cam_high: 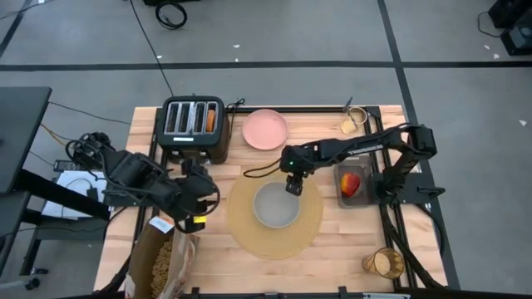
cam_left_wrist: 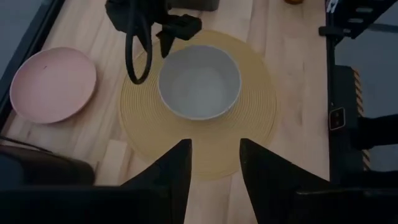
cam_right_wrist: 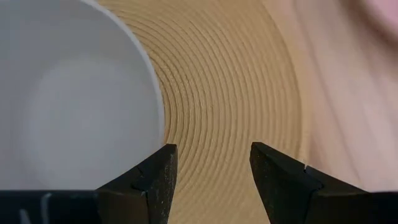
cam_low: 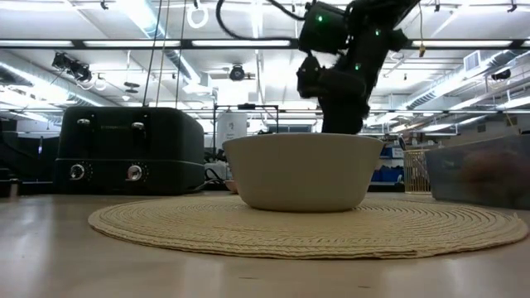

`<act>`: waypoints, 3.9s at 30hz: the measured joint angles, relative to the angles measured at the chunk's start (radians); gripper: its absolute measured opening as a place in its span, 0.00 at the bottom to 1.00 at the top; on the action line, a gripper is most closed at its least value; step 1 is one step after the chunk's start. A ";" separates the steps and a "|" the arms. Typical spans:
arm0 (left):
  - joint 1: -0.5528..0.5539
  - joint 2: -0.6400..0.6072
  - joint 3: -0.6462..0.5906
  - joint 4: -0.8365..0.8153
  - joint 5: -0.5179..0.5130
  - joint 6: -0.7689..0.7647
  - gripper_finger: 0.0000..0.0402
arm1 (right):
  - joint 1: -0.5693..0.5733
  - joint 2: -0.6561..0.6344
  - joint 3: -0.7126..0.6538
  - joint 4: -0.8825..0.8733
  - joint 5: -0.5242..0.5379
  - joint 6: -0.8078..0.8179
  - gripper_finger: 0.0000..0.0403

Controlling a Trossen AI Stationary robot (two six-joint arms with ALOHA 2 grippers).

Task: Arrange a breakfast setting
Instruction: Put the gray bowl on the yellow placemat, then put the light orange plate on the bottom left of the yellow placemat

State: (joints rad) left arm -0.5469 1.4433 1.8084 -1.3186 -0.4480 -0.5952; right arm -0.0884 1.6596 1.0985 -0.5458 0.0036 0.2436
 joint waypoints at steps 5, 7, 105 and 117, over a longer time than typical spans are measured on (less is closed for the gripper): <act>0.019 0.000 0.000 0.003 0.008 0.011 0.35 | -0.008 -0.086 0.062 -0.089 0.006 -0.029 0.52; 0.019 0.000 0.000 -0.015 0.008 0.008 0.35 | 0.007 -0.127 0.074 -0.093 0.005 -0.028 0.52; 0.969 0.739 -0.030 0.319 0.488 1.206 0.35 | 0.465 -0.586 0.162 -0.218 0.483 0.002 0.52; 0.992 0.725 -0.236 0.550 0.357 1.315 0.35 | 0.401 -0.558 0.162 -0.207 0.482 0.053 0.52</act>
State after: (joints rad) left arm 0.4450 2.1681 1.5723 -0.7685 -0.0906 0.7199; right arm 0.3124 1.1017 1.2606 -0.7525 0.4852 0.2966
